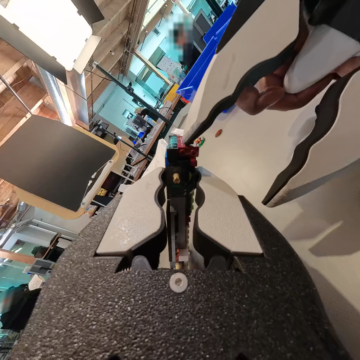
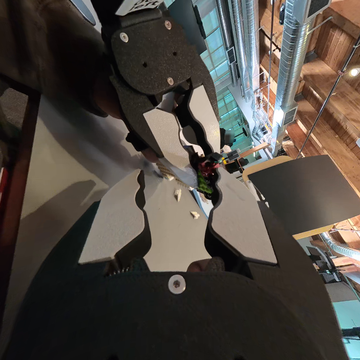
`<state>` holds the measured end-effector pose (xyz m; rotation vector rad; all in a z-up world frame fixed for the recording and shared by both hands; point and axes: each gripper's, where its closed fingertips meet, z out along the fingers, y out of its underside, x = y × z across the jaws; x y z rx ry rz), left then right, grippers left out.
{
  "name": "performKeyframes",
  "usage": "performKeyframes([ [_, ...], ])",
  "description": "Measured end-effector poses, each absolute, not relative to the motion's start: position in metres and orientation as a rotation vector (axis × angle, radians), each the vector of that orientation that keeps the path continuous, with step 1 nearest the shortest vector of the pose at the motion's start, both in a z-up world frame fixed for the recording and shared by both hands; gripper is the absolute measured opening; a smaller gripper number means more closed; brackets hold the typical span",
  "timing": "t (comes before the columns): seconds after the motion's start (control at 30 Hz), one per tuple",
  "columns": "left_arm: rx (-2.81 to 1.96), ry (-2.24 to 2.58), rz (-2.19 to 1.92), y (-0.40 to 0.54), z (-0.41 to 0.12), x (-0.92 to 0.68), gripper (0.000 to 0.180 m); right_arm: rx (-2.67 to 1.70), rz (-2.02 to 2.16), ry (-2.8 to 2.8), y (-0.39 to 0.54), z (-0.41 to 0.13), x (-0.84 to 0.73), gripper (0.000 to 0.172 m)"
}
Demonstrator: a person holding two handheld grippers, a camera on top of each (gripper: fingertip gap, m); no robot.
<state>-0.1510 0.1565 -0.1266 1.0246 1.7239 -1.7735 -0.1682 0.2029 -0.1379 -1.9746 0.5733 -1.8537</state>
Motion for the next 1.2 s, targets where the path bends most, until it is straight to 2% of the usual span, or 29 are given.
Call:
performKeyframes([
  [0.27, 1.038, 1.73, -1.704, 0.154, -0.135, -0.148, 0.027, -2.014, -1.806, 0.632, 0.2, -0.149, -0.171, 0.066],
  [0.3, 1.027, 1.73, -1.706, 0.154, -0.134, -0.147, 0.027, -2.076, -1.75, 0.637, 0.201, -0.159, -0.171, 0.045],
  [0.37, 0.981, 1.714, -1.881, 0.16, -0.115, -0.152, 0.027, -2.275, -1.692, 0.656, 0.197, -0.189, -0.167, 0.049],
  [0.4, 0.959, 1.729, -1.864, 0.158, -0.117, -0.148, 0.027, -2.257, -1.745, 0.631, 0.198, -0.184, -0.167, 0.054],
  [0.53, 0.94, 1.738, -1.799, 0.155, -0.122, -0.141, 0.027, -2.162, -1.711, 0.717, 0.191, -0.175, -0.169, 0.051],
  [0.63, 0.951, 1.725, -1.791, 0.155, -0.122, -0.142, 0.027, -2.059, -1.824, 0.722, 0.185, -0.157, -0.168, 0.056],
  [0.83, 0.972, 1.72, -1.814, 0.155, -0.121, -0.147, 0.027, -1.815, -2.108, 0.638, 0.179, -0.113, -0.175, 0.043],
  [1.2, 0.998, 1.71, -1.842, 0.158, -0.12, -0.152, 0.027, -1.84, -2.106, 0.605, 0.185, -0.116, -0.169, 0.044],
])
